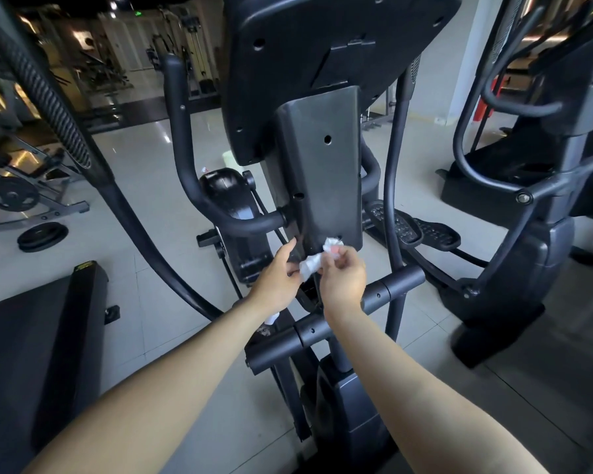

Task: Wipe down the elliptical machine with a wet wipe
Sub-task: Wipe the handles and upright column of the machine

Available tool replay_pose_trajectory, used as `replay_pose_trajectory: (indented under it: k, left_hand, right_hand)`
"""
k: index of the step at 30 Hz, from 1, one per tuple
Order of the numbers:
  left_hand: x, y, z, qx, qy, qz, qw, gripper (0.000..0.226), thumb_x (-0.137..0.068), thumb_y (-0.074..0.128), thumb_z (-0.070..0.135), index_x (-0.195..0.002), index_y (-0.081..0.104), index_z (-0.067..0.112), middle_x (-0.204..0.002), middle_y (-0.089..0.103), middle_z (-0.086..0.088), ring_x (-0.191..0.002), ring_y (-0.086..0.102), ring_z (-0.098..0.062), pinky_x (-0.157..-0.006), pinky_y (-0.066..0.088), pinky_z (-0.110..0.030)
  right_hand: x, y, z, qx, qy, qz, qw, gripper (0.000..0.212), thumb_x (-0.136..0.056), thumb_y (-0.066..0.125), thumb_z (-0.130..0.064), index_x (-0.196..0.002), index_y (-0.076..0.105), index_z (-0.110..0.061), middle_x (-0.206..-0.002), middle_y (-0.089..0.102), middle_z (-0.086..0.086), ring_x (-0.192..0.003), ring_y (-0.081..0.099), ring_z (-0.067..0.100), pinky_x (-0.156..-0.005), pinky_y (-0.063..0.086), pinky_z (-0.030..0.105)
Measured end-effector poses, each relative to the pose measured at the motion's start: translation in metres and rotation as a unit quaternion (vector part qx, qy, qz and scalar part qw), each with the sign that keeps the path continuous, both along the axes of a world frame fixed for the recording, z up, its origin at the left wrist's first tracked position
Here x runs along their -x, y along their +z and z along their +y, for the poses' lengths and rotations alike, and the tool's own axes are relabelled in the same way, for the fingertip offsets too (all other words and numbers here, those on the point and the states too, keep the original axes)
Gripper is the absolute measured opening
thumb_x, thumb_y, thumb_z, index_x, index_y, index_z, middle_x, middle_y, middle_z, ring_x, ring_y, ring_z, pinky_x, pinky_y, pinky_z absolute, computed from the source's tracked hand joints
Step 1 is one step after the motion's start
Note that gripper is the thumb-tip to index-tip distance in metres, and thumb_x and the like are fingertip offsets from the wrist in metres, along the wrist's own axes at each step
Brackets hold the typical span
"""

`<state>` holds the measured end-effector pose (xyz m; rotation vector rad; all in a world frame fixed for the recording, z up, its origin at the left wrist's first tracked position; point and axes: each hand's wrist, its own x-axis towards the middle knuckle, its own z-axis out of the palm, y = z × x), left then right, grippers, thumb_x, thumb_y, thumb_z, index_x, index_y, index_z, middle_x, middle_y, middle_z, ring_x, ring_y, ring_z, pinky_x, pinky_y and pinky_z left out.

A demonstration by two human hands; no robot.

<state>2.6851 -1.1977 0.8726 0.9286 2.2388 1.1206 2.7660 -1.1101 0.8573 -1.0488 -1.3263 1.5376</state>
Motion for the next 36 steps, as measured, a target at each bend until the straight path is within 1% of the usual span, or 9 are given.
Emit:
replay_pose_trajectory:
  k: [5,9,14,17,20,26,29,32,36]
  left_hand:
    - [0.006,-0.002,0.0,0.012,-0.025,0.005,1.0,0.057,-0.095,0.043,0.011,-0.139,0.042,0.048,-0.108,0.073,0.024,-0.101,0.068,-0.015,-0.084,0.058,-0.038]
    - [0.007,0.003,-0.004,-0.007,-0.026,0.011,1.0,0.067,-0.099,0.044,0.01,-0.155,0.03,0.043,-0.127,0.069,0.013,-0.106,0.067,-0.011,-0.083,0.05,-0.029]
    - [0.008,0.004,-0.007,-0.013,-0.033,0.015,0.999,0.069,-0.099,0.046,0.016,-0.159,0.022,0.041,-0.134,0.064,0.016,-0.064,0.059,-0.006,-0.074,0.051,-0.029]
    - [0.009,0.001,-0.005,-0.018,-0.029,0.022,0.999,0.068,-0.101,0.049,0.018,-0.159,0.023,0.04,-0.13,0.064,0.017,-0.084,0.065,-0.007,-0.079,0.048,-0.023]
    - [0.012,-0.005,-0.002,-0.028,-0.028,0.0,0.999,0.069,-0.098,0.049,0.015,-0.155,0.027,0.047,-0.125,0.068,0.017,-0.105,0.067,-0.008,-0.082,0.047,-0.02]
    - [0.013,-0.001,-0.003,-0.026,-0.04,0.004,0.999,0.063,-0.095,0.045,0.017,-0.145,0.038,0.053,-0.119,0.072,0.014,-0.096,0.068,-0.012,-0.09,0.054,-0.034]
    - [0.014,-0.002,-0.004,-0.009,-0.036,0.017,0.999,0.068,-0.098,0.048,0.021,-0.158,0.022,0.042,-0.133,0.065,0.016,-0.094,0.067,-0.012,-0.087,0.049,-0.026]
    - [0.009,-0.004,-0.004,-0.015,-0.039,0.014,0.999,0.07,-0.1,0.049,0.023,-0.16,0.017,0.041,-0.122,0.069,0.02,-0.098,0.065,-0.015,-0.085,0.047,-0.023]
    - [0.009,-0.011,0.002,-0.029,-0.023,0.002,0.999,0.065,-0.1,0.052,0.033,-0.156,0.019,0.044,-0.111,0.073,0.014,-0.099,0.068,-0.015,-0.086,0.051,-0.03]
  right_hand:
    - [0.018,0.036,-0.008,-0.136,0.002,-0.005,0.991,0.019,-0.095,0.065,-0.009,-0.096,0.059,-0.026,-0.108,0.046,-0.005,-0.081,0.058,0.0,-0.071,0.042,0.001]
    - [0.016,0.012,-0.01,-0.165,0.004,-0.068,0.984,0.017,-0.094,0.064,-0.003,-0.093,0.058,-0.019,-0.109,0.054,0.002,-0.09,0.057,0.015,-0.073,0.039,0.004]
    - [0.002,-0.029,-0.015,-0.072,-0.019,-0.084,0.994,0.029,-0.096,0.064,-0.004,-0.077,0.058,-0.025,-0.107,0.063,0.002,-0.099,0.064,0.008,-0.097,0.048,0.02]
    - [0.001,-0.023,-0.018,-0.096,-0.018,-0.073,0.993,0.027,-0.096,0.066,-0.013,-0.078,0.057,-0.031,-0.105,0.066,0.001,-0.102,0.064,0.018,-0.093,0.051,0.028]
    - [0.01,0.006,-0.013,-0.159,-0.016,-0.048,0.986,0.025,-0.095,0.065,-0.012,-0.083,0.055,-0.03,-0.101,0.06,0.0,-0.09,0.06,0.008,-0.078,0.044,0.009]
    - [0.02,0.01,-0.01,-0.167,-0.01,-0.058,0.984,0.024,-0.095,0.063,-0.004,-0.084,0.055,-0.024,-0.1,0.054,-0.001,-0.083,0.054,0.0,-0.074,0.039,0.004]
    - [0.011,-0.026,-0.014,-0.097,-0.012,-0.096,0.991,0.023,-0.095,0.064,-0.005,-0.082,0.055,-0.023,-0.101,0.061,0.001,-0.086,0.059,0.011,-0.084,0.045,0.021]
    - [-0.001,-0.04,-0.014,-0.032,0.013,-0.086,0.996,0.011,-0.096,0.062,-0.006,-0.088,0.058,-0.012,-0.093,0.065,-0.004,-0.09,0.06,0.017,-0.074,0.042,0.012]
    - [0.006,-0.005,-0.006,-0.146,0.021,-0.036,0.988,0.014,-0.098,0.063,-0.019,-0.089,0.056,-0.027,-0.105,0.065,-0.002,-0.097,0.063,0.014,-0.082,0.046,0.016]
